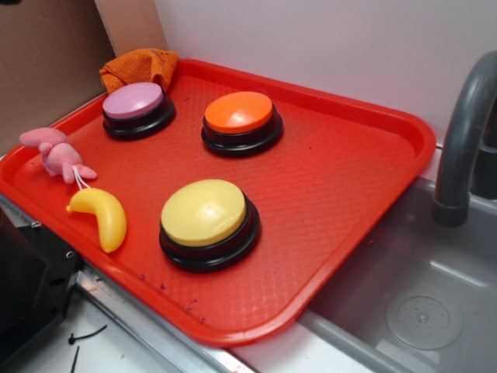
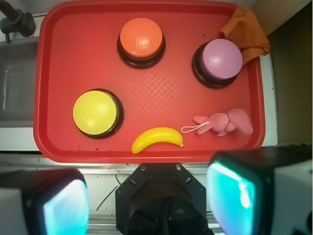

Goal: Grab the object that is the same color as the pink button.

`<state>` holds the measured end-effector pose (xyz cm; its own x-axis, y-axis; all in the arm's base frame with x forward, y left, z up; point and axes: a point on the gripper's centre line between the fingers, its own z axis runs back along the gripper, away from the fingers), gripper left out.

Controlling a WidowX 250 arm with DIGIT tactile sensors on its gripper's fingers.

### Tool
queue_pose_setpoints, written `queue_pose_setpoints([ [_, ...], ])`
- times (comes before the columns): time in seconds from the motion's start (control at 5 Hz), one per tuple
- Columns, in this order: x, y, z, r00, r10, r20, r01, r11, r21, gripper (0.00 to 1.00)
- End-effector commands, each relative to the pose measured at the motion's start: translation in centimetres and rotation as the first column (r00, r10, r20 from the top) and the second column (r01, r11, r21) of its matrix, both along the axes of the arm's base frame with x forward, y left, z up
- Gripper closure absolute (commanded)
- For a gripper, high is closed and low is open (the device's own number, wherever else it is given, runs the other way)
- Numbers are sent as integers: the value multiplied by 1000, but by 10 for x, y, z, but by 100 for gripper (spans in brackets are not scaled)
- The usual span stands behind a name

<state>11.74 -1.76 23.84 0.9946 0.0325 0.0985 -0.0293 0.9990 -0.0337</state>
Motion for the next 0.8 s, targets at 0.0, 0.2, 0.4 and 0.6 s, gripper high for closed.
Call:
queue_pose_setpoints([
  [0.0, 0, 0, 0, 1000, 0, 0, 0, 1000, 0, 0],
  [0.2, 5, 19, -8, 982, 188, 30, -187, 982, -30, 0],
  [0.4, 6, 36, -17, 917, 388, 91, -385, 921, -55, 0],
  [0.6, 4, 53, -33, 814, 569, 115, -561, 822, -102, 0],
])
